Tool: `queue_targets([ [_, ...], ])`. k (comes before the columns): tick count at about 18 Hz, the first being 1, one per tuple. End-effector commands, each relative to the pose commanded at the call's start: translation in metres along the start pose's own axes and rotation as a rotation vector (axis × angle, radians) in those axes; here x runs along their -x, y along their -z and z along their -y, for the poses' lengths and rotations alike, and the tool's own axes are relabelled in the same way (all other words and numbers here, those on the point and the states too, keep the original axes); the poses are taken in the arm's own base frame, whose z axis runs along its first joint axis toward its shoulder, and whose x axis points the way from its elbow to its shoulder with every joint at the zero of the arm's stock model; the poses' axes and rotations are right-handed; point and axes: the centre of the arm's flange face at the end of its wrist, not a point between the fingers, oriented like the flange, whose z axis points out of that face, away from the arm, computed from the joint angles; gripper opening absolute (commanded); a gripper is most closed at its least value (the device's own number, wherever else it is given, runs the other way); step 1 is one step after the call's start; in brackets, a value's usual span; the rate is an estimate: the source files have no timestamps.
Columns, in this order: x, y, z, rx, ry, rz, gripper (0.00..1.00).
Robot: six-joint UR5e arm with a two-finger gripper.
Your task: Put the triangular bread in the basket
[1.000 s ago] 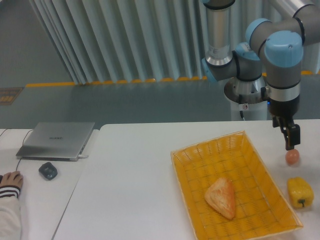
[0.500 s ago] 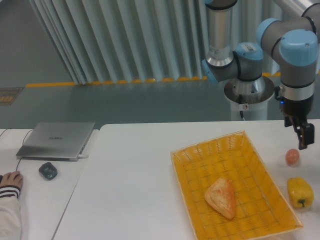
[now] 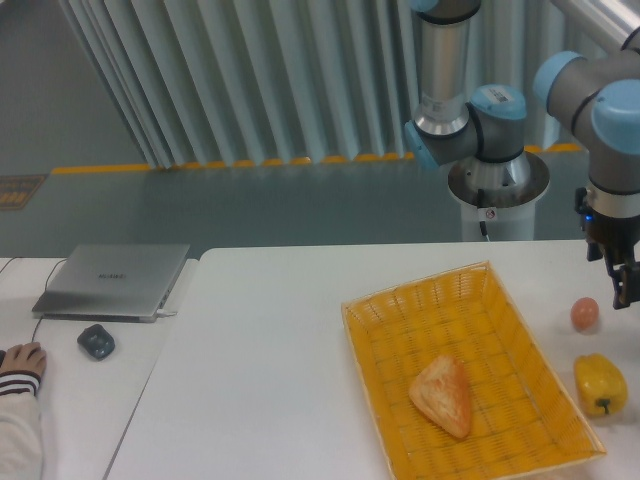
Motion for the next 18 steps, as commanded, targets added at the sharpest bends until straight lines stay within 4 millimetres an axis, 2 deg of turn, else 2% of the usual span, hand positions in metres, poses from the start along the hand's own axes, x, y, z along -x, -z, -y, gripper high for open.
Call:
queue_targets([
  [2, 0.0004, -0.0002, -0.0149, -0.040, -0.025, 0.011, 1.00],
  [3, 0.0007, 0.0000, -0.0160, -0.049, -0.025, 0.015, 1.00],
  [6, 0.0055, 0.0035, -0.0159, -0.061, -0.024, 0.060, 1.00],
  [18, 0.0055, 0.0036, -0.0179, -0.060, -0.019, 0.061, 1.00],
])
